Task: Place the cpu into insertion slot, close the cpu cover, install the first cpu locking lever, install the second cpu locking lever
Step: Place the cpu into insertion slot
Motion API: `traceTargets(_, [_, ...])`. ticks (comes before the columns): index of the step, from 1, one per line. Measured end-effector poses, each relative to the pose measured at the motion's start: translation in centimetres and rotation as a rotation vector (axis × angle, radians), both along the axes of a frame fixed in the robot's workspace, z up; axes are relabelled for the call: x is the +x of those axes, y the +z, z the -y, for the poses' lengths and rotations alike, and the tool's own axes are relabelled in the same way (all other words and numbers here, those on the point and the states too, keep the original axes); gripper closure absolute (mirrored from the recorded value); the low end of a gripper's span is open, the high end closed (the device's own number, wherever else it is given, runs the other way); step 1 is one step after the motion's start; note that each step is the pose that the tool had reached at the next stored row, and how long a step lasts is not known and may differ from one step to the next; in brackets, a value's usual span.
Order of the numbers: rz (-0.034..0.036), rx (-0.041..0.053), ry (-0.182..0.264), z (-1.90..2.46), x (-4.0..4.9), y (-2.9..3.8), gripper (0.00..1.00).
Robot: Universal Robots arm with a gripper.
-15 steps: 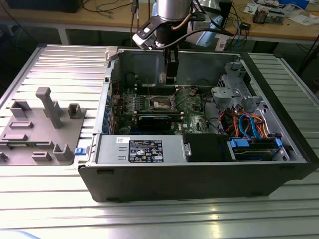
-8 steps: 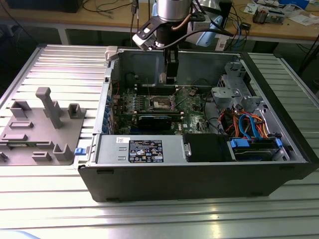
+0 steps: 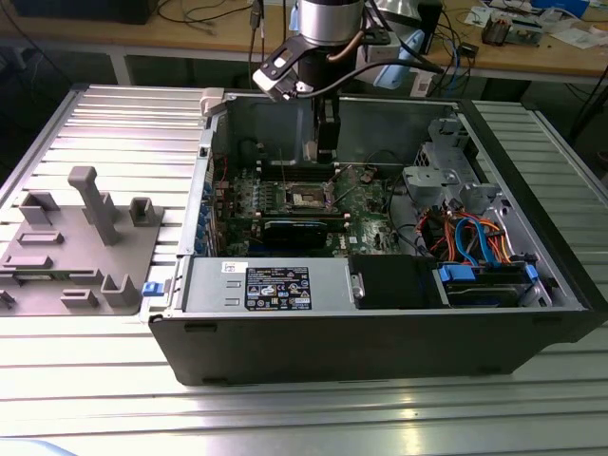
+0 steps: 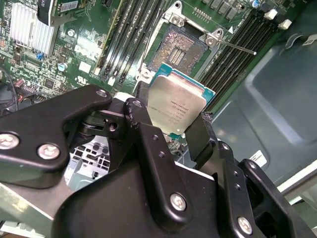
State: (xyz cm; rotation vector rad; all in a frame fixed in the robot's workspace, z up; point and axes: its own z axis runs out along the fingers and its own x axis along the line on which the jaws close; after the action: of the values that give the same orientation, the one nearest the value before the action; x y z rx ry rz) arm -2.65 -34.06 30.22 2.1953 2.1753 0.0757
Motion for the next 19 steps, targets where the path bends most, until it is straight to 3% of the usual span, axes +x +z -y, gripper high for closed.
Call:
traceTargets(10, [0.0083,0.0001,0.0,0.0,-0.05,-0.37,0.46])
traceTargets(19, [0.0089,0.0018,0.013,-0.02,-0.09,-0.78,0.46])
